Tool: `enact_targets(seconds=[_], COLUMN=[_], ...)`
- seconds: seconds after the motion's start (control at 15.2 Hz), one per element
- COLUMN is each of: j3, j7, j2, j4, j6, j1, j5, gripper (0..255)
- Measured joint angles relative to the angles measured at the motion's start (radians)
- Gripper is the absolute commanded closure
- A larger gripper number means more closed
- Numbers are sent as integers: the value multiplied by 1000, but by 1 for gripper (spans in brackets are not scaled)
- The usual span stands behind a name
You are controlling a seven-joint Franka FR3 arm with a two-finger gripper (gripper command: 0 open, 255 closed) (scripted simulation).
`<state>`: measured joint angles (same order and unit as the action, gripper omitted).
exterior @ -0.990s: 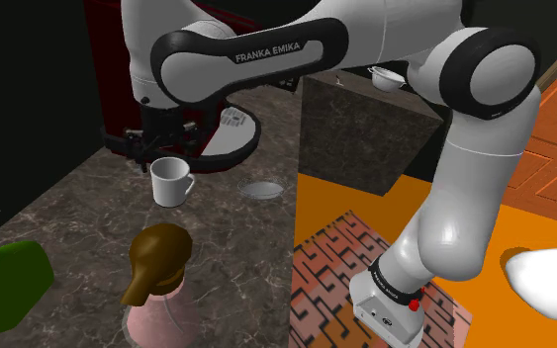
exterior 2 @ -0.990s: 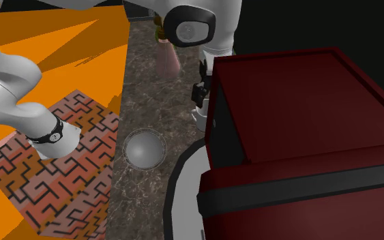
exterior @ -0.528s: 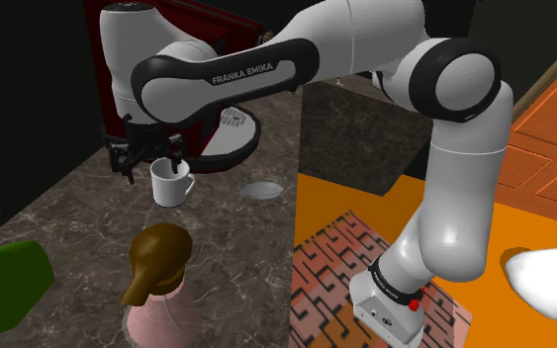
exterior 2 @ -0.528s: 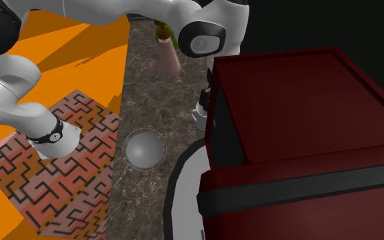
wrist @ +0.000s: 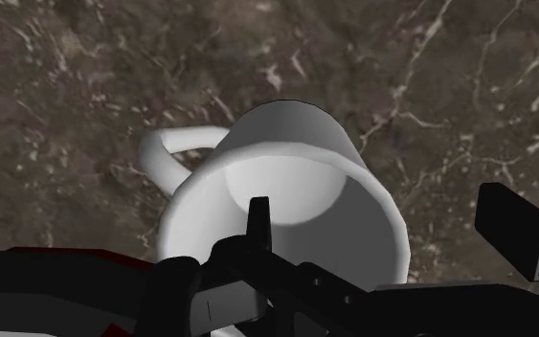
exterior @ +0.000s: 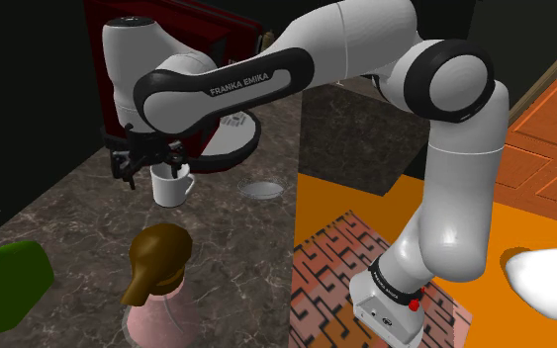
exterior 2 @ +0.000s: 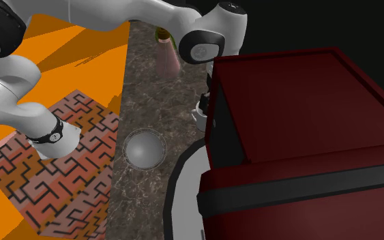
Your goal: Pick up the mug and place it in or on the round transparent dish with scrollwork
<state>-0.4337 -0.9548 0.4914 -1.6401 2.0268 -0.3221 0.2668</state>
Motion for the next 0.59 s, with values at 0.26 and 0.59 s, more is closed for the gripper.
enact_targets(seconds=[0.26,0.59], j3=[0,0], j7=[0,0], j2=[0,0], j4=[0,0], j6=[0,0], j1=[0,0], j5=[0,0], gripper=[255,255])
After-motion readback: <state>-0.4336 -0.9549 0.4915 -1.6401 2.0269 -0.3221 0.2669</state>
